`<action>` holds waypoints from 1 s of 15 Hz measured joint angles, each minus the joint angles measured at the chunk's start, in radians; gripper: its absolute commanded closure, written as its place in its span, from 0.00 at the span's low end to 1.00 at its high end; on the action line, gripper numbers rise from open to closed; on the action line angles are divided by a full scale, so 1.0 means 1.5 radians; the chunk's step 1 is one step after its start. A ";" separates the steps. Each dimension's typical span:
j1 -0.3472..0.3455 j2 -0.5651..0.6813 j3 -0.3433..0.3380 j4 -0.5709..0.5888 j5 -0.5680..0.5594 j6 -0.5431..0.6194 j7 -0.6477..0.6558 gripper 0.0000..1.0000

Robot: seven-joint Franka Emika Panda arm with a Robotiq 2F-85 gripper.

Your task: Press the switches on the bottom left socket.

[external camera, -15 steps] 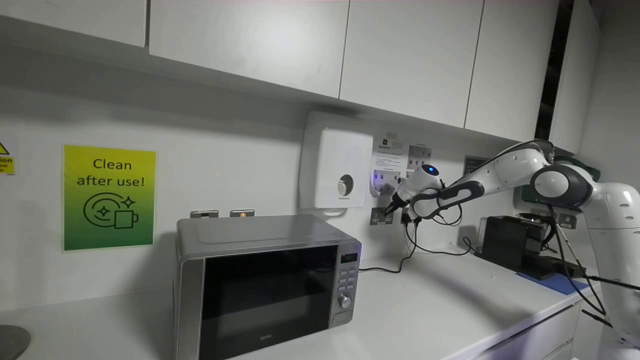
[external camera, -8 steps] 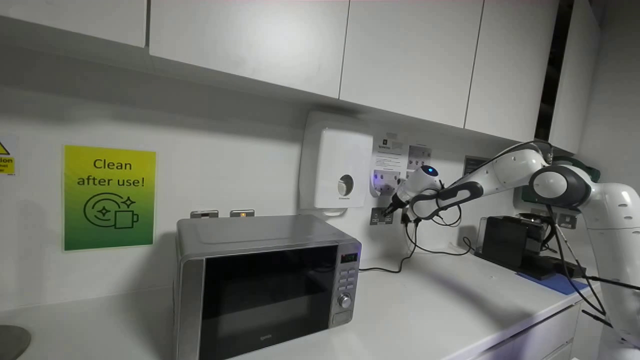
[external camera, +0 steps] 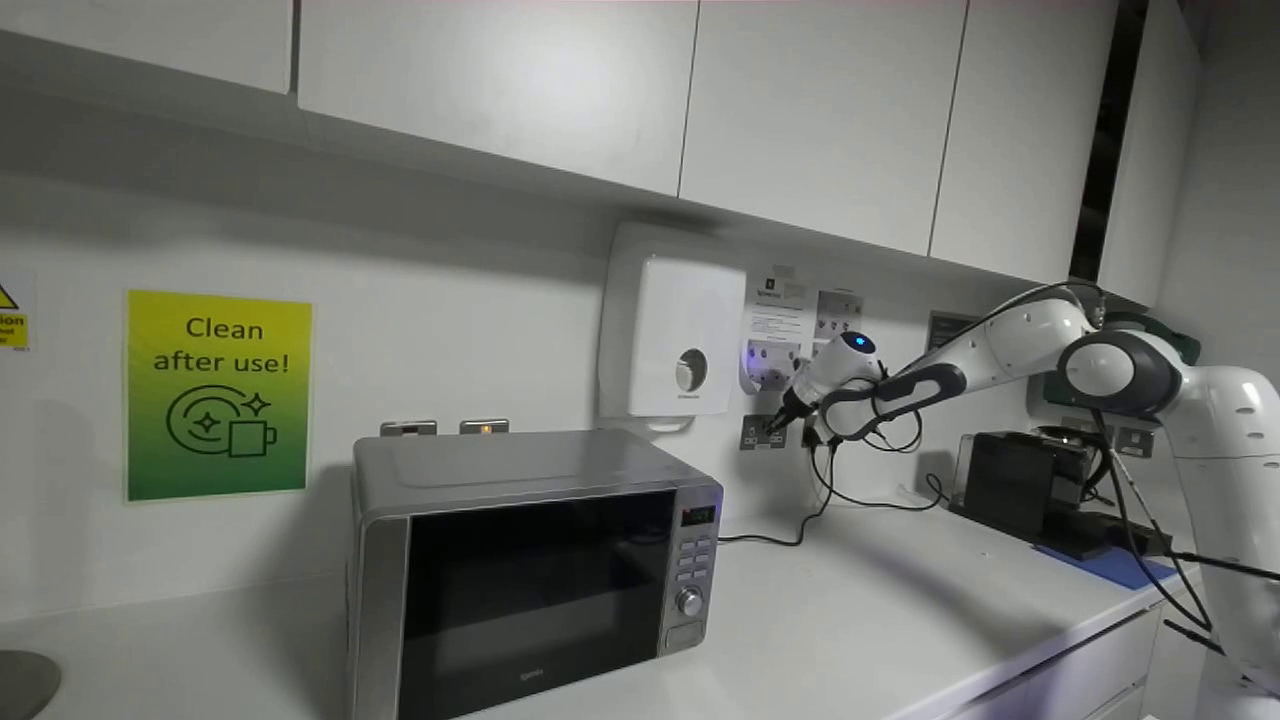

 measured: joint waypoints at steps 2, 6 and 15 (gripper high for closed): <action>-0.001 -0.003 0.005 -0.003 0.000 0.000 -0.016 1.00; -0.010 -0.028 0.028 -0.031 0.001 -0.004 -0.072 1.00; -0.048 -0.129 0.093 -0.151 0.111 -0.048 -0.280 1.00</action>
